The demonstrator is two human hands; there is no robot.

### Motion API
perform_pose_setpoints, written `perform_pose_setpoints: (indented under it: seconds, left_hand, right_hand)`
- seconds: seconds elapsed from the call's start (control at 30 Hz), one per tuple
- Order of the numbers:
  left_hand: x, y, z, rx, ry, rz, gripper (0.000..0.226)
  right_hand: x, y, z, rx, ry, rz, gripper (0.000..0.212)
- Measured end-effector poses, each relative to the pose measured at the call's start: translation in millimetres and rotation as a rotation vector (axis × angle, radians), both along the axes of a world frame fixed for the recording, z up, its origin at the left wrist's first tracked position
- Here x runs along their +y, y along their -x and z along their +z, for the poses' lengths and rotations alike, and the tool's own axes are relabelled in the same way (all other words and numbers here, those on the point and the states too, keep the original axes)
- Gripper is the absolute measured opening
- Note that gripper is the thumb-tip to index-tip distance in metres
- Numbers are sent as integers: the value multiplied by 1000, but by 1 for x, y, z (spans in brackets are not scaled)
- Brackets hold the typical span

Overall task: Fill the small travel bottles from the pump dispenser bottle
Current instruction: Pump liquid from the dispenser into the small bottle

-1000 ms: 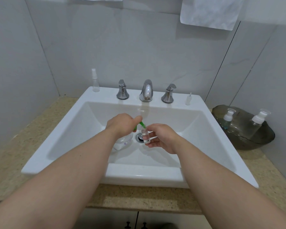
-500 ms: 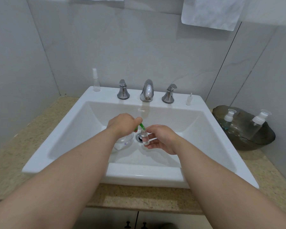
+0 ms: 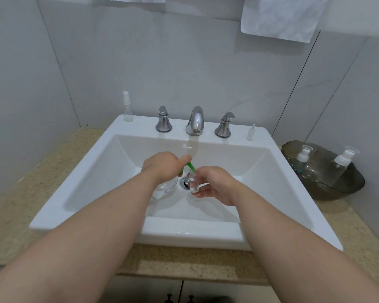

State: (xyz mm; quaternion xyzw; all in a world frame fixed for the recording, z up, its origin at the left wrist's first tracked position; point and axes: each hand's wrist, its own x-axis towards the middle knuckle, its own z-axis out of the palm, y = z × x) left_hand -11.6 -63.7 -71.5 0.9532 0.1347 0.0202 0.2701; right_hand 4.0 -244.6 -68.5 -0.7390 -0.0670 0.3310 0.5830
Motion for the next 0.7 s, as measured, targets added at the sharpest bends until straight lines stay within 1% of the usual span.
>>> perform_pose_setpoints:
  seconds: [0.1, 0.17, 0.33, 0.5, 0.7]
  left_hand:
    - [1, 1, -1, -6, 25, -8, 71]
    - [2, 2, -1, -4, 28, -8, 74]
    - [0, 2, 1, 3, 51, 16, 65]
    - [1, -1, -2, -11, 37, 16, 62]
    - [2, -2, -1, -21, 23, 27, 55]
  right_hand:
    - [0, -3, -2, -37, 29, -15, 22]
    - [0, -3, -2, -47, 27, -18, 24]
    - [-2, -4, -3, -51, 16, -2, 23]
    - [-2, -2, -5, -76, 18, 17, 33]
    - [-4, 0, -4, -90, -6, 38, 26]
